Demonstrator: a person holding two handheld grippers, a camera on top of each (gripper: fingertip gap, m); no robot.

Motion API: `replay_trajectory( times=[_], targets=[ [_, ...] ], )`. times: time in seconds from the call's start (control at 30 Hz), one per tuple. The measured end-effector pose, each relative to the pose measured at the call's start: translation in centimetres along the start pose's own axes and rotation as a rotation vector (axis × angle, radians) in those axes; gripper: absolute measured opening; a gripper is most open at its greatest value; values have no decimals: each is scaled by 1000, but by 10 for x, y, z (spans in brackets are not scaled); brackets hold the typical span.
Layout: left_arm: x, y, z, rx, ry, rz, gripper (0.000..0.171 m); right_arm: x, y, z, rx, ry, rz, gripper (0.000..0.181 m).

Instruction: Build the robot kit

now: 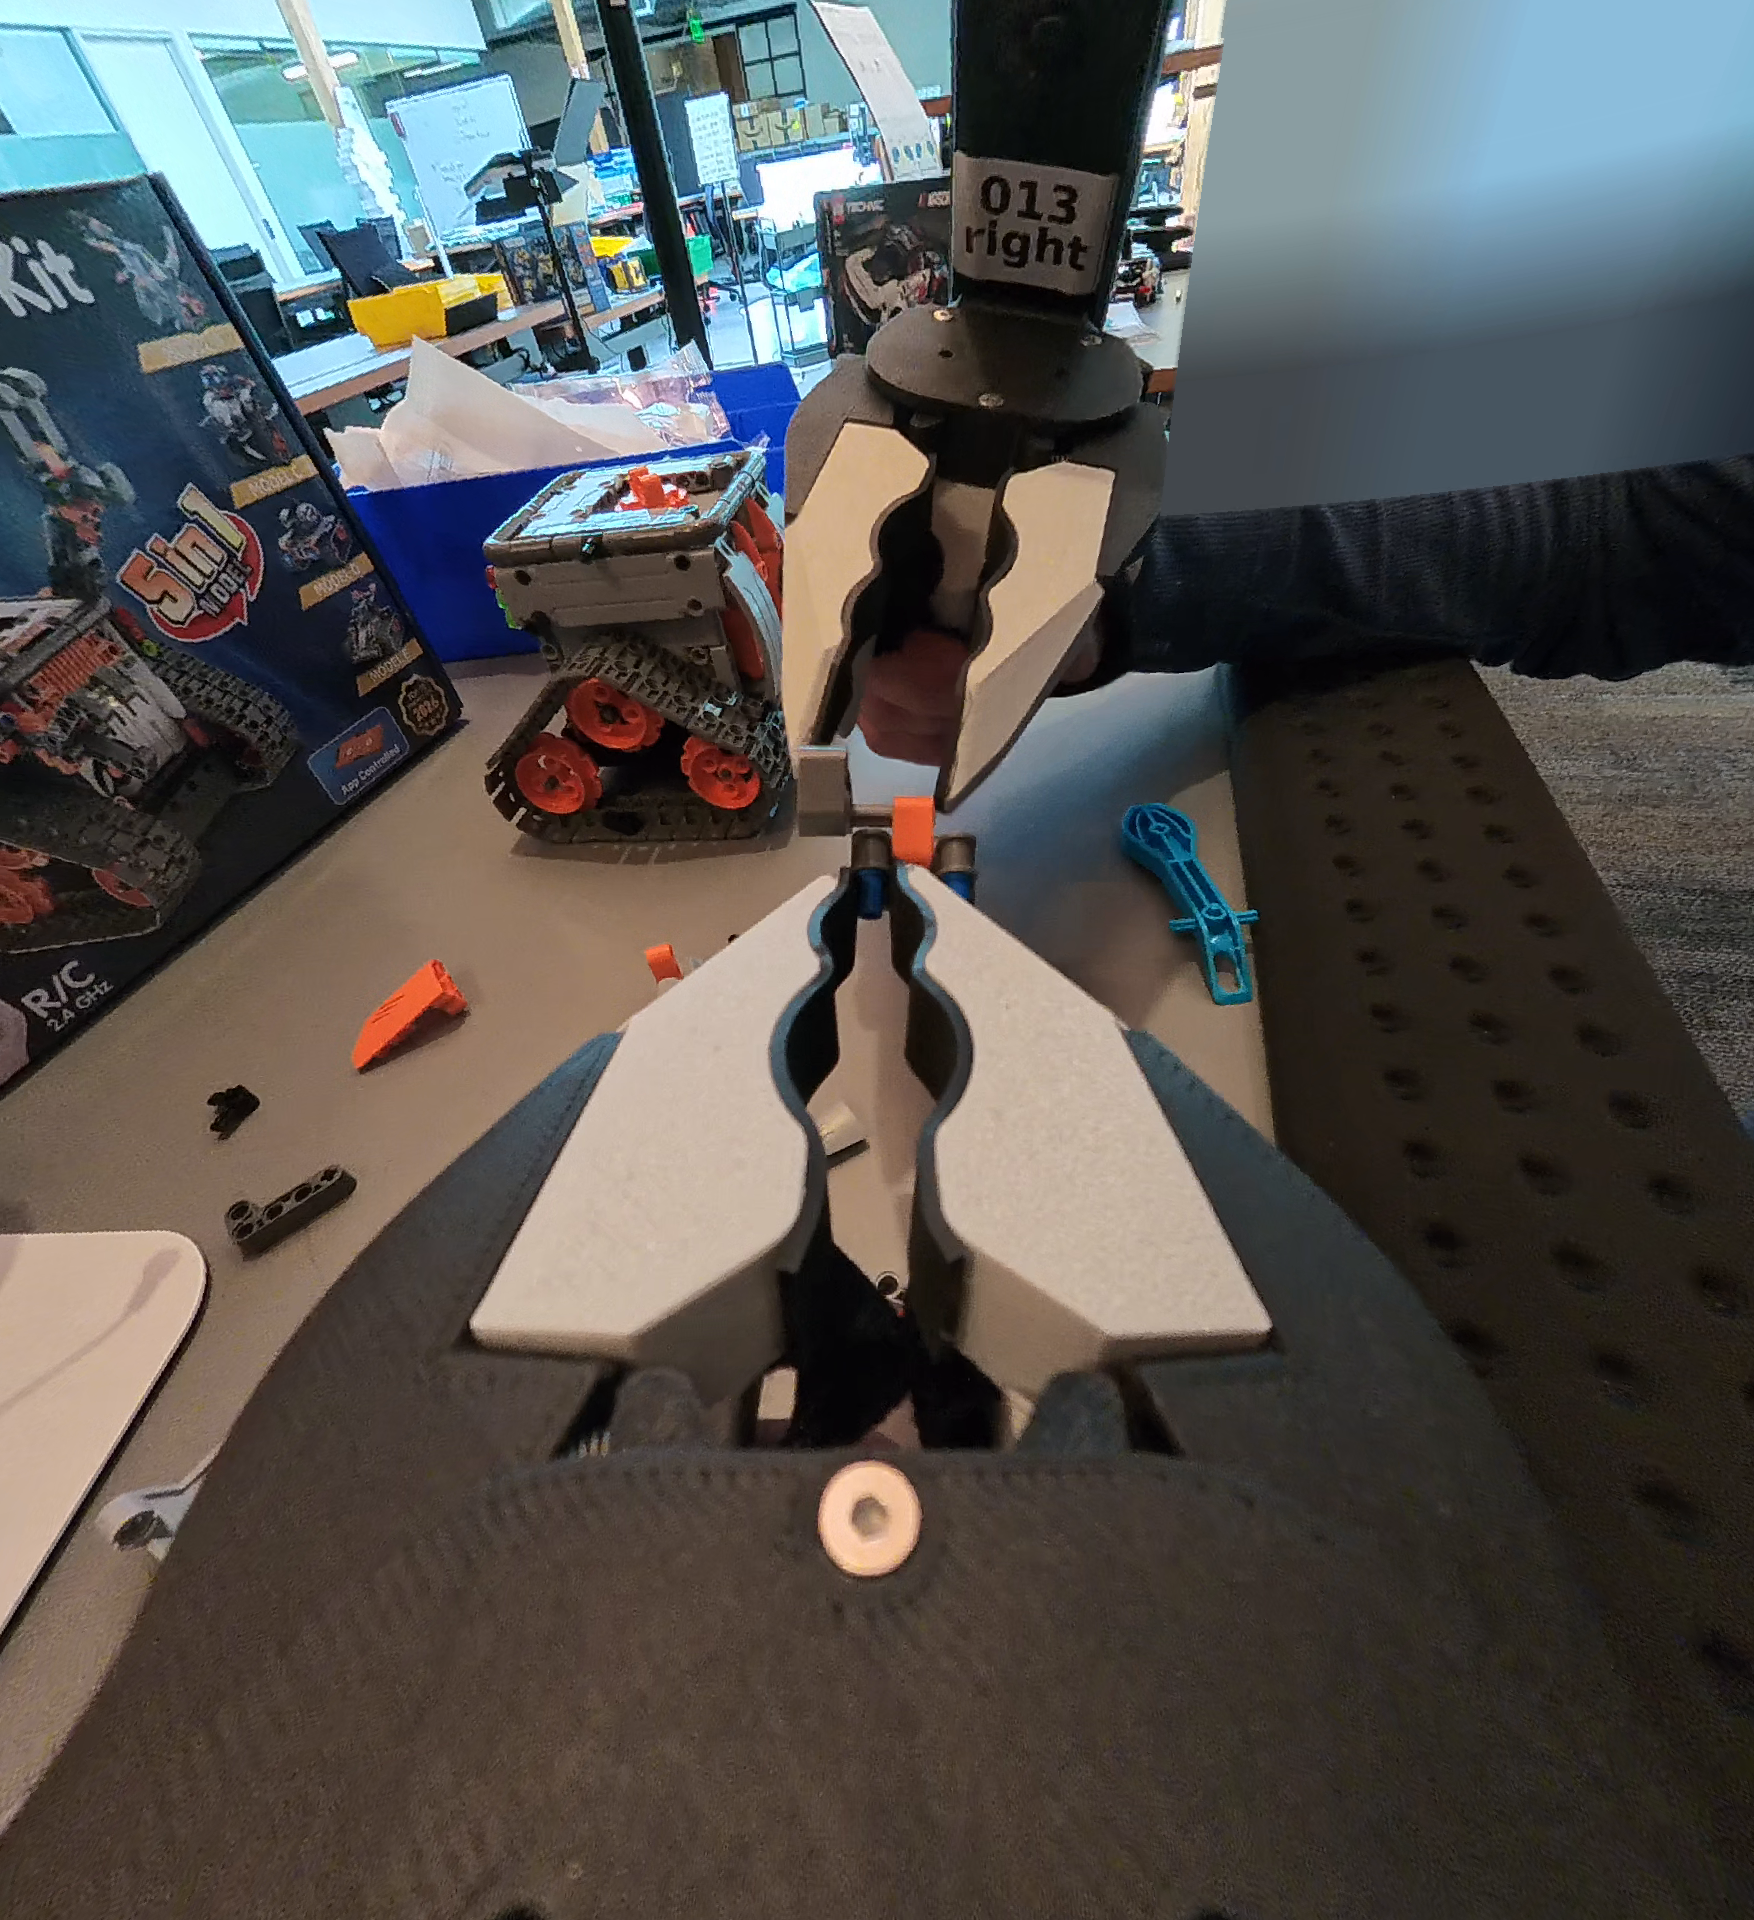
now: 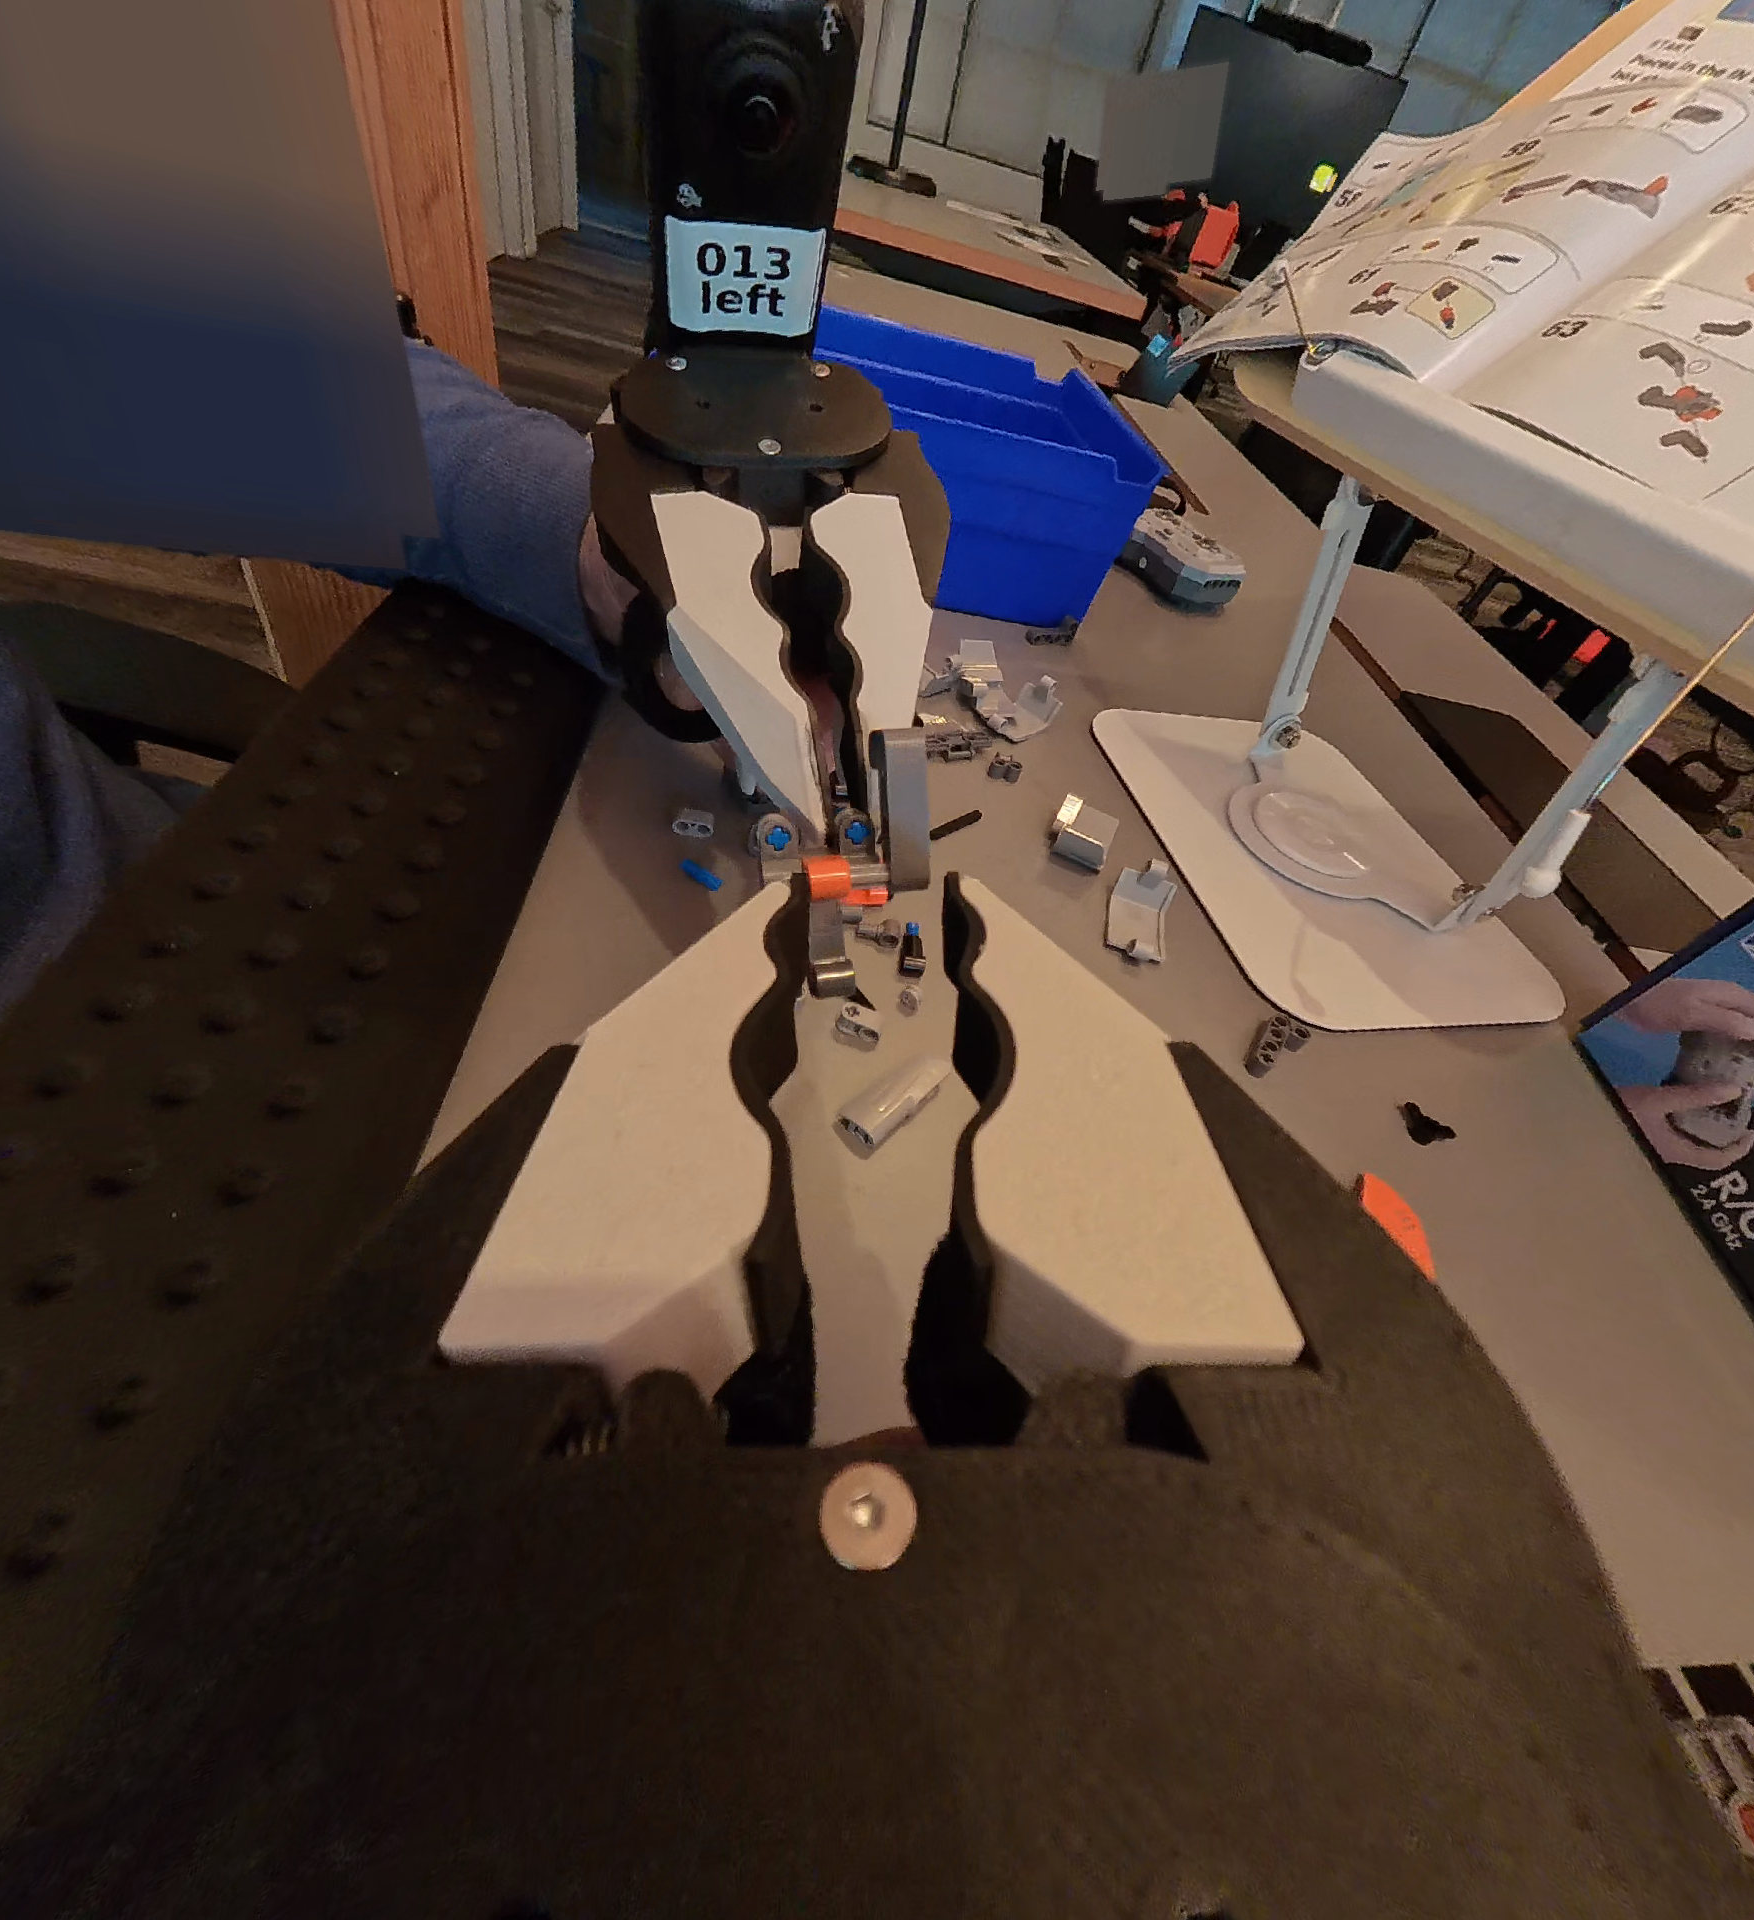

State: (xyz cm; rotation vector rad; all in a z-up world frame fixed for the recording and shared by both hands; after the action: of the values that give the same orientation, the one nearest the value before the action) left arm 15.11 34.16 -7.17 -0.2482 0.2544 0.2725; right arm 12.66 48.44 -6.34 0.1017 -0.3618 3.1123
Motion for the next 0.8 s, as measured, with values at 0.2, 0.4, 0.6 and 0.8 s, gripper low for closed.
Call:
replay_trajectory(
  times=[0.2, 0.4, 0.6, 0.8],
  targets=[
    [2, 3, -2, -20, 6, -15, 4, -1, 0, 2, 20, 22, 18, 23],
    [10, 9, -2, -51, 65, -27, 4, -2, 5, -1, -2, 81, 57, 21],
    [12, 10, 0, -52, 79, -31, 4, -4, 7, -1, 9, 60, 59, 5],
    [9, 5, 8, 29, 27, -33, 4, -3, 4, 6, 111, 113, 82, 5]
  ],
)
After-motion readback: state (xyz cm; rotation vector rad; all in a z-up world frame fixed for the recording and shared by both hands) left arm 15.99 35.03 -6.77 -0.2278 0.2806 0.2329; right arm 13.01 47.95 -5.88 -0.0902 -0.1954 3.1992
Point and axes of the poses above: each gripper's, where its closed fingertips meet, y out along the fingers, z out of its top, x = y × z across the jaws, the point moved 7 cm from there along -y, back along the fingers, and after that the axes turned 9 degrees about y, right-handed, at the moved point
